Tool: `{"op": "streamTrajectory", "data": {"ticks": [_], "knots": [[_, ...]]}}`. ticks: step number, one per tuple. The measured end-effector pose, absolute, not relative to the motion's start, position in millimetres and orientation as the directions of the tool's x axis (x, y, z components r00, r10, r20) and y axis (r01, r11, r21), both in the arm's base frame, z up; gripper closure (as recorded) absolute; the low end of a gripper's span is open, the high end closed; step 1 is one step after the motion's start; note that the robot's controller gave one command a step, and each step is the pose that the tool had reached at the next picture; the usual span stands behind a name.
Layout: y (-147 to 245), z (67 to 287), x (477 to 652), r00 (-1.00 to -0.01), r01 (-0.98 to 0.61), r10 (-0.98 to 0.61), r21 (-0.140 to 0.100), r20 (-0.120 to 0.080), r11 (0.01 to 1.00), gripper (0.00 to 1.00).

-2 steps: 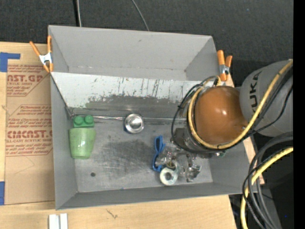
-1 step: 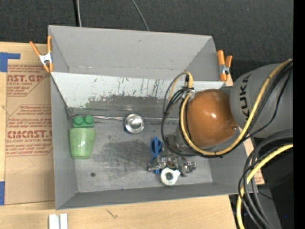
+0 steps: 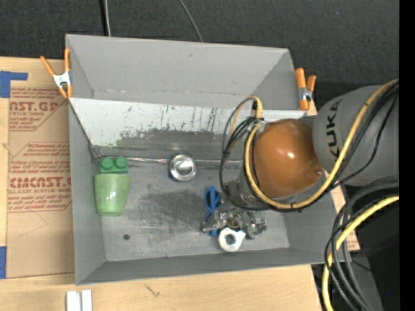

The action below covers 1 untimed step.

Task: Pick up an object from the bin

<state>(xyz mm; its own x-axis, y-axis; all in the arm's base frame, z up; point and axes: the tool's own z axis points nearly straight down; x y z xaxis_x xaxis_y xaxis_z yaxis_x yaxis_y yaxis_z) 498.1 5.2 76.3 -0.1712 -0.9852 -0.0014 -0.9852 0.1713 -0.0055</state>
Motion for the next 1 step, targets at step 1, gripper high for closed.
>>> {"op": "streamTrajectory", "data": {"ticks": [1], "knots": [[7.6,79.8,501.2,-0.17,-0.985,-0.985,-0.015,-0.008,0.17,1.0]]}}
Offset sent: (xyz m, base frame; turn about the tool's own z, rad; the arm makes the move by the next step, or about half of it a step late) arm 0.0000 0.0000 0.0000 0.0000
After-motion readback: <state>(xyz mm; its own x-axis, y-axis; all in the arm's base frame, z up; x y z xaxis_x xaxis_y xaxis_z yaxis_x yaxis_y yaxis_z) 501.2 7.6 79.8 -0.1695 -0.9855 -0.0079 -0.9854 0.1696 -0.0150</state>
